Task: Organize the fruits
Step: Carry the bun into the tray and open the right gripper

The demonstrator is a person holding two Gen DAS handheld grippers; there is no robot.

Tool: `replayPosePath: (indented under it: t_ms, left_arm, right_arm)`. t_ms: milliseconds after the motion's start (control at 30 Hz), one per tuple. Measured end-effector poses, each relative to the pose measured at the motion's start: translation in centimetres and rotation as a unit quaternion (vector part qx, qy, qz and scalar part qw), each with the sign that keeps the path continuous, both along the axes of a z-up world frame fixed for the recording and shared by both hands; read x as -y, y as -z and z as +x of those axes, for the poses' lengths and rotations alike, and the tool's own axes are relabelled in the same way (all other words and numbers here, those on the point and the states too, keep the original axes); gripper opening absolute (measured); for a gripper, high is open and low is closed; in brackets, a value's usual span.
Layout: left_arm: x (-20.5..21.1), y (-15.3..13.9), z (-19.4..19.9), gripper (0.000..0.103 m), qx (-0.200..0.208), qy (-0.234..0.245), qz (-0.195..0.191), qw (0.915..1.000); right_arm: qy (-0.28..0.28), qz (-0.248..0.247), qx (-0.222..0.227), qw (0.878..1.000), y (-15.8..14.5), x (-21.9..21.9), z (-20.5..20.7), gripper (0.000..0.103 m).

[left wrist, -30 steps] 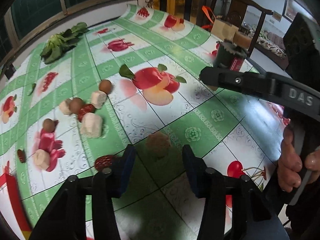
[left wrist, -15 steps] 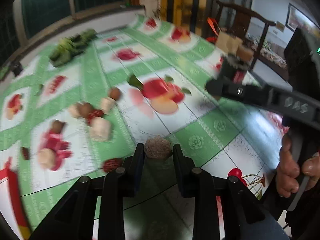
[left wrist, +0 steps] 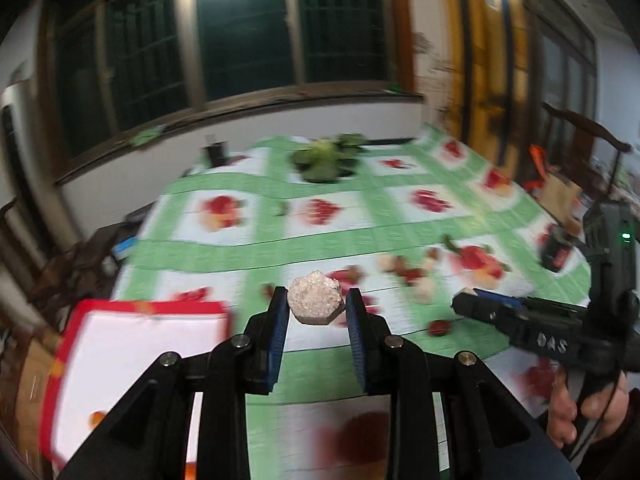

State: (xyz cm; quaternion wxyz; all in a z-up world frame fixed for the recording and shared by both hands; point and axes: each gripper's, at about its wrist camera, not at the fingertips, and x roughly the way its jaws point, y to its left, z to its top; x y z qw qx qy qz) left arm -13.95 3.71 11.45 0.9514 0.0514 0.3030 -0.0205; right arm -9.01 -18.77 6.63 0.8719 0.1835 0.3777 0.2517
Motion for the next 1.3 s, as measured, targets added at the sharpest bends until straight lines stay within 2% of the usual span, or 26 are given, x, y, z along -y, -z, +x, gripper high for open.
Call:
replayPosePath:
  t_ms: [200, 300, 533, 933, 1300]
  left_arm:
    - [-6.5, 0.9, -1.5, 0.028, -0.003, -0.079, -0.006, 0.9969]
    - [-9.2, 1.7, -2.2, 0.028, -0.005, -0.113, 0.000, 0.9935]
    - [-13.2, 3.5, -2.8, 0.028, -0.019, -0.152, -0.010, 0.9882]
    - [-16.2, 5.5, -3.4, 0.028, -0.040, -0.175, -0.003, 0.9837]
    - [-16.9, 6.5, -3.4, 0.030, -0.059, -0.198, 0.017, 0.9783]
  right_arm:
    - [-0.108, -0.013, 0.029, 0.994, -2.4, -11.1, -0.9, 0.030]
    - [-0.143, -0.014, 0.032, 0.989, -2.4, -14.9, -1.6, 0.030]
    - [-0.201, -0.033, 0.025, 0.979, -1.3, -21.9, -2.7, 0.030]
    - [-0.234, -0.062, 0.008, 0.970, 0.3, -27.1, -3.7, 0.030]
    - [-0.240, -0.080, -0.009, 0.968, 1.3, -28.2, -4.0, 0.032]
